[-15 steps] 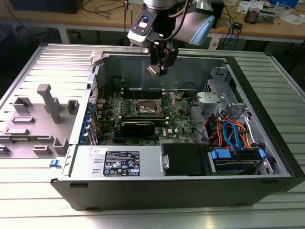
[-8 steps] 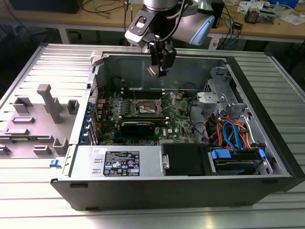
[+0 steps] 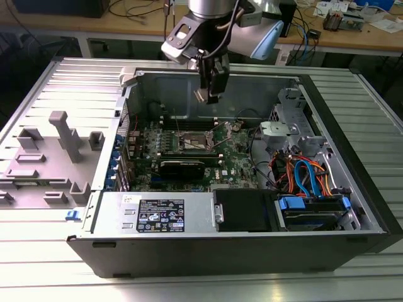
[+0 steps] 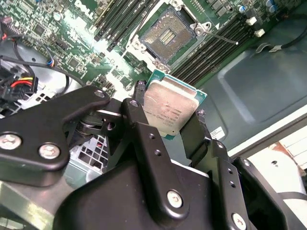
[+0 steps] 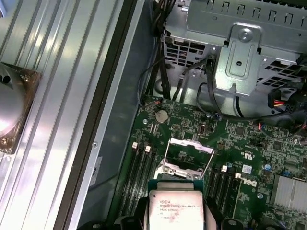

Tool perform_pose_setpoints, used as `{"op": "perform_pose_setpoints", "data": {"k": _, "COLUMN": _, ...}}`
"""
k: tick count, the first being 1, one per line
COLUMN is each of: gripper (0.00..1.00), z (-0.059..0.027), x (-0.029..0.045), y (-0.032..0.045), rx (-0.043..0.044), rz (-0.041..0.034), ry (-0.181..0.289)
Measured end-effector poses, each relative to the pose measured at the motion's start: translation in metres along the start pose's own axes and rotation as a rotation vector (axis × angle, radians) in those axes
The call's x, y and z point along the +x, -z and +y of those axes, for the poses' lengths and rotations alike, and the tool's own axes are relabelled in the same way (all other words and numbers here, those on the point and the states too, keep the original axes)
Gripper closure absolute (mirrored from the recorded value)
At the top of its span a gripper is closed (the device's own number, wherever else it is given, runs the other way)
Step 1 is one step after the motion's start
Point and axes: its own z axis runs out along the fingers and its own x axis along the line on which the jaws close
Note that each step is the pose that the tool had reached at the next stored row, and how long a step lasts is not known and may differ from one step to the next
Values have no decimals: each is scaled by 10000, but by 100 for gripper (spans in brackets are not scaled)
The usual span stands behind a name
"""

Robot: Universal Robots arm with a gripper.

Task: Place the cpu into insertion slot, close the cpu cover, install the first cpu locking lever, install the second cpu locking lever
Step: 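Place the cpu into insertion slot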

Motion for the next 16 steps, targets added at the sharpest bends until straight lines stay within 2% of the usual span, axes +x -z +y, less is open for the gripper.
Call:
{"op": "perform_pose_setpoints", "data": {"k": 4, "gripper": 45, "z": -2, "x": 0, "y": -26, "rx": -5, "rz": -24, "ry": -319}}
{"op": "perform_pose_setpoints", "data": {"k": 16, "gripper": 45, "z": -3, "x": -1, "y": -27, "rx": -8, "rz": -29, "ry": -391}}
